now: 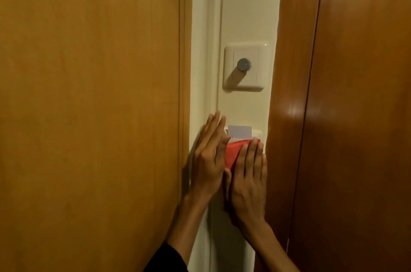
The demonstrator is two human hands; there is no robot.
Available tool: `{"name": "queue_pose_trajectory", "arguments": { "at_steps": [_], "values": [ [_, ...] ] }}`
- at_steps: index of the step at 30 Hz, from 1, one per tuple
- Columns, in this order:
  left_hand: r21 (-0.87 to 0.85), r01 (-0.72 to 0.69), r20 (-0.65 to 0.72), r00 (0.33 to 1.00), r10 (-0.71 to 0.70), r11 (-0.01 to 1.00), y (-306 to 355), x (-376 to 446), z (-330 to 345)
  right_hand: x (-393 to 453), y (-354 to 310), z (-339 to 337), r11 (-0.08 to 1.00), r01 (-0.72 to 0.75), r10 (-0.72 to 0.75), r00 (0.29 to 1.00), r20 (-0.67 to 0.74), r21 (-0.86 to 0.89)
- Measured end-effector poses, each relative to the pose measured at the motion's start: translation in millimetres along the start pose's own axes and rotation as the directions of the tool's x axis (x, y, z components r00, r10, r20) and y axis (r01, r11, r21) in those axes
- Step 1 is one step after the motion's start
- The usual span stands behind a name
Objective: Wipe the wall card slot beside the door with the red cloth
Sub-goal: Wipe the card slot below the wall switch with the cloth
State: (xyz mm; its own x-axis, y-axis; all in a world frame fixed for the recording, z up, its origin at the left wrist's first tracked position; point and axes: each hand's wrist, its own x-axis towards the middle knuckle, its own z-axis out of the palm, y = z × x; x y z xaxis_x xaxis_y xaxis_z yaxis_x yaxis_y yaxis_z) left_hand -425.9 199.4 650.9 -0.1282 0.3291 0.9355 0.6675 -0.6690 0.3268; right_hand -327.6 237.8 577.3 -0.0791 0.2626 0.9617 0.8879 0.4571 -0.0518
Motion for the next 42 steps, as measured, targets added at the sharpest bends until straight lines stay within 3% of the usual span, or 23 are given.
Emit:
{"name": "queue_pose_trajectory", "arguments": {
  "at_steps": [5,10,13,18,25,29,32,34,38,42],
  "values": [
    [0.313,-0.198,0.094,0.980,0.177,0.929,-15,72,12,13,0,7,0.994,0.055,-0.053,0.998,0.025,-0.091],
    [0.437,-0.223,0.077,0.975,0.210,0.871,-27,101,18,-9,15,10,0.912,0.366,-0.353,0.930,0.100,-0.184],
    [0.460,-0.220,0.062,0.974,0.216,0.860,-33,102,19,-19,23,6,0.932,0.291,-0.278,0.957,0.086,-0.216],
    [0.451,-0.240,0.036,0.967,0.251,0.860,-36,104,22,19,6,6,0.990,0.080,-0.086,0.995,-0.053,-0.114],
    [0.474,-0.261,0.005,0.956,0.294,0.841,-41,106,25,1,18,6,0.928,0.317,-0.310,0.948,0.067,-0.194],
    [0.474,-0.261,0.006,0.956,0.293,0.841,-41,106,24,3,26,-2,0.961,0.193,-0.189,0.981,0.041,-0.199],
    [0.476,-0.264,0.000,0.954,0.300,0.839,-41,108,25,25,2,2,0.994,0.073,-0.077,0.996,-0.050,-0.079],
    [0.479,-0.276,-0.009,0.948,0.319,0.833,-42,109,25,28,-8,6,0.990,0.132,-0.133,0.991,-0.028,-0.053],
    [0.460,-0.276,-0.022,0.947,0.322,0.844,-43,106,26,-9,18,6,0.921,0.354,-0.340,0.934,0.112,-0.160],
    [0.460,-0.269,-0.029,0.948,0.317,0.846,-42,106,26,-5,34,-5,0.963,0.231,-0.224,0.972,0.069,-0.138]
  ]
}}
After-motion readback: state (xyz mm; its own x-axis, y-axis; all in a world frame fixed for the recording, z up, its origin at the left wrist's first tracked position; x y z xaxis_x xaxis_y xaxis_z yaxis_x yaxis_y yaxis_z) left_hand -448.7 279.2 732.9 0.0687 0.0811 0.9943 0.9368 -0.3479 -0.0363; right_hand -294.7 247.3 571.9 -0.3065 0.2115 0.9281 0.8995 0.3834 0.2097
